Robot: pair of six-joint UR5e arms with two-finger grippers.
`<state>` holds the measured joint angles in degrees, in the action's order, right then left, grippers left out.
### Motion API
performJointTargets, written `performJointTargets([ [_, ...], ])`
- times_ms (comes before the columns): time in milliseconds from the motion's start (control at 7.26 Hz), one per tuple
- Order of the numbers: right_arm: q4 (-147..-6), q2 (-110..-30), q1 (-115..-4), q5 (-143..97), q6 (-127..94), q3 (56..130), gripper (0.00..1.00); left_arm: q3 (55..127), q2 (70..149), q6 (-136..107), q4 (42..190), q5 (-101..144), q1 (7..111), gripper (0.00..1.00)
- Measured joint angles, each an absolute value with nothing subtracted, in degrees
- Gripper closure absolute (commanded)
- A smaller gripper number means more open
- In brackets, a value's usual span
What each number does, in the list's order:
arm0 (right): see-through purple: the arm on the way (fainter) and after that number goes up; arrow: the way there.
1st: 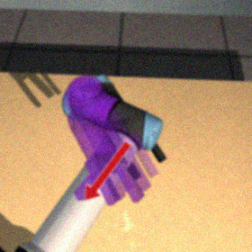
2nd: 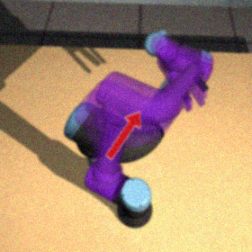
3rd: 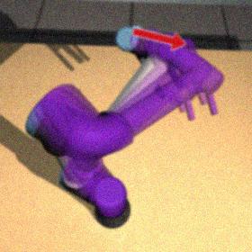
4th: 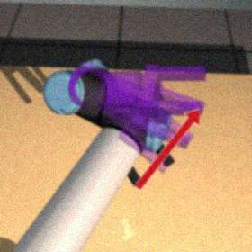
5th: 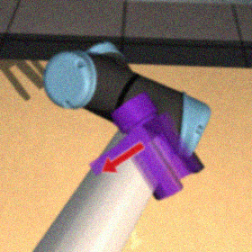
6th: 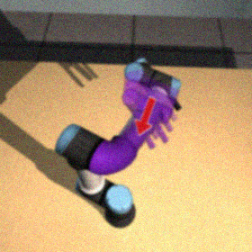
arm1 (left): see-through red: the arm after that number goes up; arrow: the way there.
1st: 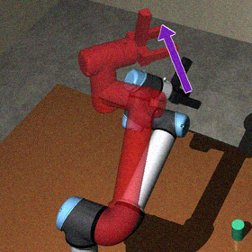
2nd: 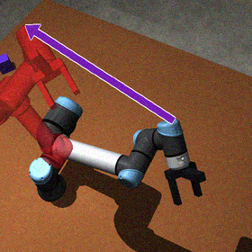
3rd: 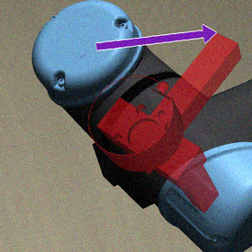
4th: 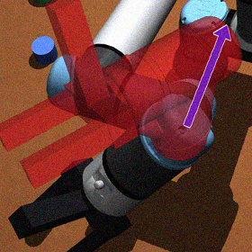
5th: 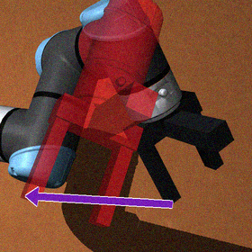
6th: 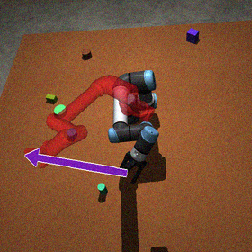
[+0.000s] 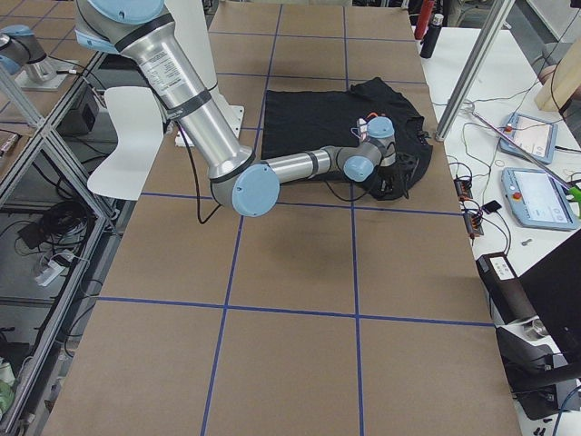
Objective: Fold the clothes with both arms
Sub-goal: 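Move the right gripper over the shirt's shoulder nearest it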
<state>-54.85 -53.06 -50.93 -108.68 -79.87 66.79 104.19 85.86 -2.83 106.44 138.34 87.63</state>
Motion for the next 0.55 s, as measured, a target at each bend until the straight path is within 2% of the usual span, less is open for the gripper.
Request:
performJointTargets([
  [275,-55.14,-48.62,-48.71,-108.36,-82.79,65.52,1.00,104.36,85.85,-2.89,106.44,138.34,87.63,0.00],
  [551,-55.19,-42.31,-48.30,-108.16,-84.34,60.21,1.00,104.50,85.79,-2.90,106.44,138.34,87.63,0.00],
])
